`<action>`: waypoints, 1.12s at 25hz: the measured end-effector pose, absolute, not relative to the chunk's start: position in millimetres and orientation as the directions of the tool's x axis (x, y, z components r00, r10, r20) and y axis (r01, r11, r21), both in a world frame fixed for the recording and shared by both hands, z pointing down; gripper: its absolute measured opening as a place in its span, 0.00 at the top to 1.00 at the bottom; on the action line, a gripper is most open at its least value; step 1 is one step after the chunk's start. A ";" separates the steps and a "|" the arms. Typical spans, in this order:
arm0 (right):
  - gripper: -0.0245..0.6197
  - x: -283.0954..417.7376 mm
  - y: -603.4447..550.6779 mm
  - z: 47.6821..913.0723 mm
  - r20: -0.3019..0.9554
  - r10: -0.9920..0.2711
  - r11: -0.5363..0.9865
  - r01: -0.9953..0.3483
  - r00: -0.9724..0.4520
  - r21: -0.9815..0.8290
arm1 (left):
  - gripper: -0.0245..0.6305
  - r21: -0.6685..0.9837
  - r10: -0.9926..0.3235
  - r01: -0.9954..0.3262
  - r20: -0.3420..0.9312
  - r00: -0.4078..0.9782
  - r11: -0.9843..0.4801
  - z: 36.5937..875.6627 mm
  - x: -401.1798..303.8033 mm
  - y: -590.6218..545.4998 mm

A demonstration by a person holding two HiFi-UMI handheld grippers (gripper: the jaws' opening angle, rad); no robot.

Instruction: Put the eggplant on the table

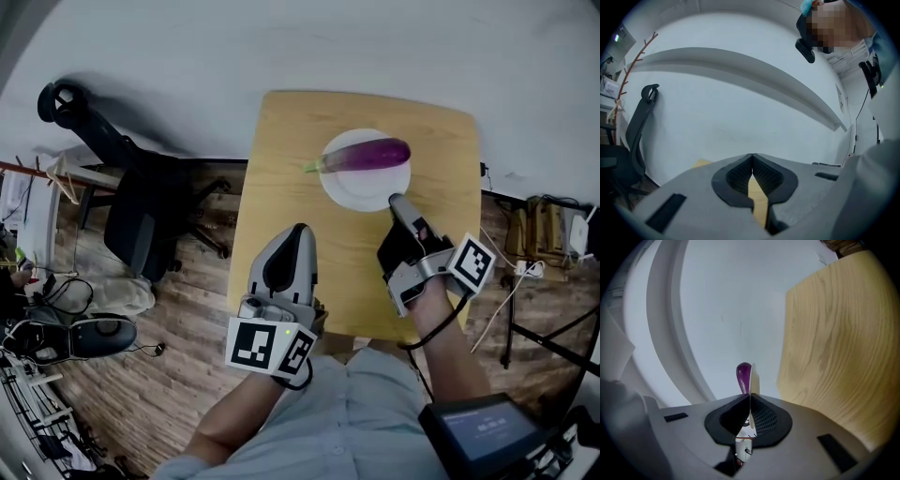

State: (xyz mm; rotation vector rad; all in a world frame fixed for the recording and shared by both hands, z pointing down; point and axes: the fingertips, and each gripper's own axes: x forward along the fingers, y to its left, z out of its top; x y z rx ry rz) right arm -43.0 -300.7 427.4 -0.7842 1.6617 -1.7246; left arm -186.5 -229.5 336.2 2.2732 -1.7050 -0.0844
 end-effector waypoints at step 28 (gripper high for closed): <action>0.95 -36.2 -312.4 473.1 0.032 -0.789 -0.069 0.037 -0.613 -0.997 | 0.95 0.301 -0.920 -0.912 0.191 0.343 -0.278 373.6 -180.0 -244.6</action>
